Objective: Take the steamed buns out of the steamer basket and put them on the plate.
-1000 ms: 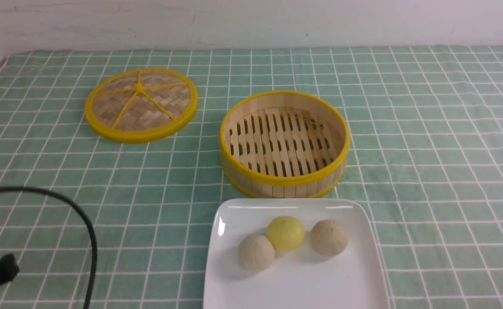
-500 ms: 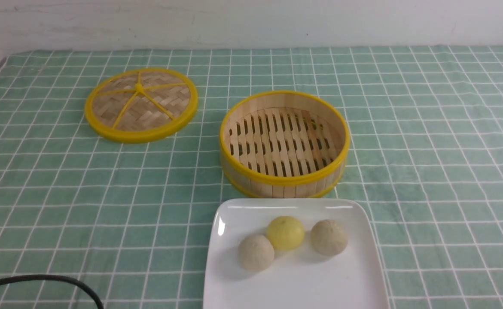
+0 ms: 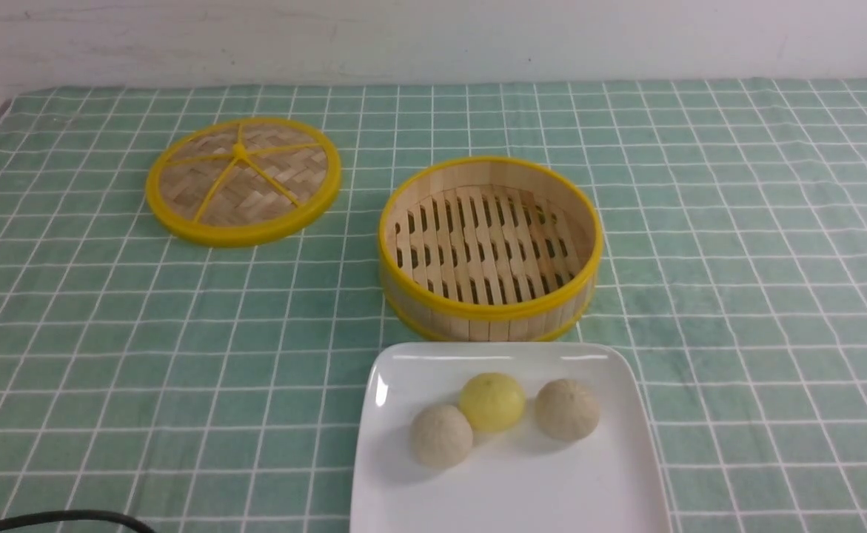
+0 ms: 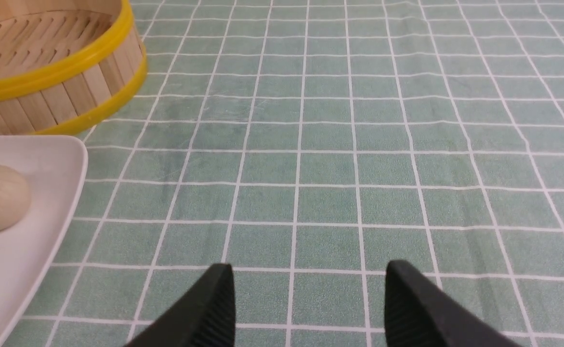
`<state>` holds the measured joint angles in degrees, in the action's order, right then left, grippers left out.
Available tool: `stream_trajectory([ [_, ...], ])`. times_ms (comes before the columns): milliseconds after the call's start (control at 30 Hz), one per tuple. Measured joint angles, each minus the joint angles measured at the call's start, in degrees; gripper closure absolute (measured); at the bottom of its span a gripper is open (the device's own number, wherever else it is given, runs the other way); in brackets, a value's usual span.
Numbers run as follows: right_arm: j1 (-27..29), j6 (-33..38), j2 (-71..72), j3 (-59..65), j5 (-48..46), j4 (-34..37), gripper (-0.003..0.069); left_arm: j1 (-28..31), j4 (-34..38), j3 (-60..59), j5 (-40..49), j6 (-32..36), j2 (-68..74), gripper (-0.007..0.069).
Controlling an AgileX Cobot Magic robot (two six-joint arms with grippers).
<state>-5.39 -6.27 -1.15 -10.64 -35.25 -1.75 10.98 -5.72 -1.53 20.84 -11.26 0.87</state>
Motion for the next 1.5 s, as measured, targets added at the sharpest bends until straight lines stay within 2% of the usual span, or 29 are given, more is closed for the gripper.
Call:
stream_trajectory([
  [1500,0.0,0.0,0.0,0.0,-0.1,0.0,0.0237,0.0,-0.1,0.3,1.5,0.0,-1.5,0.0351],
])
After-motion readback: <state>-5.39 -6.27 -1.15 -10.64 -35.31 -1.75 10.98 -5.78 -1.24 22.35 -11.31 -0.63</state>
